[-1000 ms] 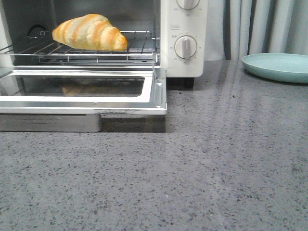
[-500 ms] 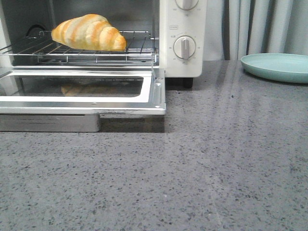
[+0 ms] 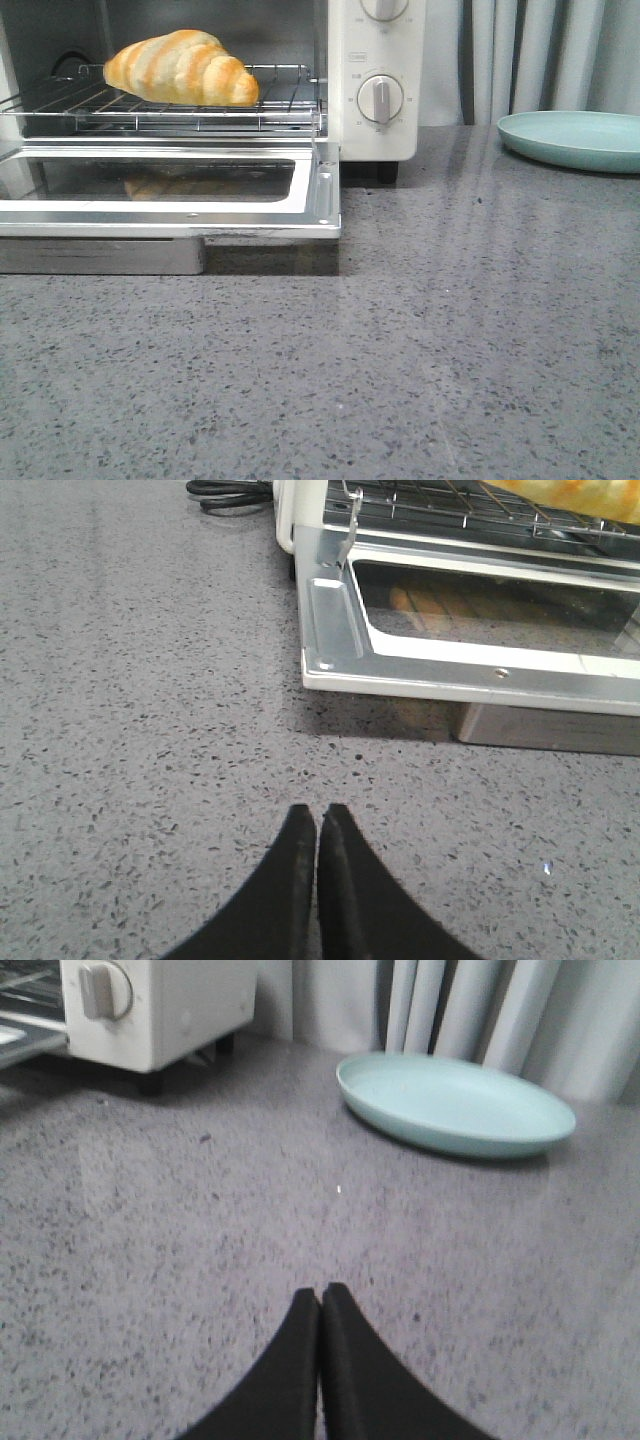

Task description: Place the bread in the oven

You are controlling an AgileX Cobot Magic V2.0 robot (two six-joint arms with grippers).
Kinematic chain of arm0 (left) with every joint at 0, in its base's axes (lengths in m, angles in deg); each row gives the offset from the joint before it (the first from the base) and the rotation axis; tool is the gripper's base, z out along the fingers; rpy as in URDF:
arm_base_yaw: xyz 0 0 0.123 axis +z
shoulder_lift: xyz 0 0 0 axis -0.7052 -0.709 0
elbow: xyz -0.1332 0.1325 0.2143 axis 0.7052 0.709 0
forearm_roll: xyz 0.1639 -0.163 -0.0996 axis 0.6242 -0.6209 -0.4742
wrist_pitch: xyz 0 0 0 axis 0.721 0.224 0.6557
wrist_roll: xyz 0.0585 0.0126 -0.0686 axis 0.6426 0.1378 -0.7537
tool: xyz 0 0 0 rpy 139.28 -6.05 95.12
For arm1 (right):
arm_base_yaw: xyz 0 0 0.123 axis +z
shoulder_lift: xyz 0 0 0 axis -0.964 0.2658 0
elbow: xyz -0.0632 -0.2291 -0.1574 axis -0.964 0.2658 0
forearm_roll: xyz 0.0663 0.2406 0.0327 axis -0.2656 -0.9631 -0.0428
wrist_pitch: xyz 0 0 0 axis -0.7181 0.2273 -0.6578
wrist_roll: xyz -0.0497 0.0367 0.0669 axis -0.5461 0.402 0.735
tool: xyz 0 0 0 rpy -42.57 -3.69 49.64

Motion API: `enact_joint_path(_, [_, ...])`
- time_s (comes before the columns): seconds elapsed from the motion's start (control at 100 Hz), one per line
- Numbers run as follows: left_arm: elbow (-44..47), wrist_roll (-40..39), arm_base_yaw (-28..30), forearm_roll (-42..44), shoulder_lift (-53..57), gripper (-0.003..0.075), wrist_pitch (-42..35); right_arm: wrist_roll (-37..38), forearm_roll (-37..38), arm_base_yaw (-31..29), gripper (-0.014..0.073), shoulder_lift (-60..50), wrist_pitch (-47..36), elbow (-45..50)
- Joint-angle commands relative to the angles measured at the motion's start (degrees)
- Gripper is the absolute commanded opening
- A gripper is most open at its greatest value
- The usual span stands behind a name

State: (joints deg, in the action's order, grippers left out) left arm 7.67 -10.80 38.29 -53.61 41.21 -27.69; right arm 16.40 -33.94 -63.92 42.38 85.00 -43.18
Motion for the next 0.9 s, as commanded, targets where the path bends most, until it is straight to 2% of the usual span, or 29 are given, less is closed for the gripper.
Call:
enact_joint_path(0.0, [1.3,-0.6,0.1,-0.2,1.7,-0.0021,-2.1,0.2,-1.9,-0.5,-0.0049,-1.2,2.4,0.6])
enact_joint_path(0.06, [1.3,-0.6,0.1,-0.2,1.7,-0.0021,-2.1,0.2,-2.0,-0.6,-0.0049,-2.9,7.3,0.6])
enact_joint_path(0.89, [1.3,-0.6,0.1,-0.2,1.7,-0.0021,-2.1,0.1,-1.9,-0.6,-0.0049,-2.8,6.5,0.6])
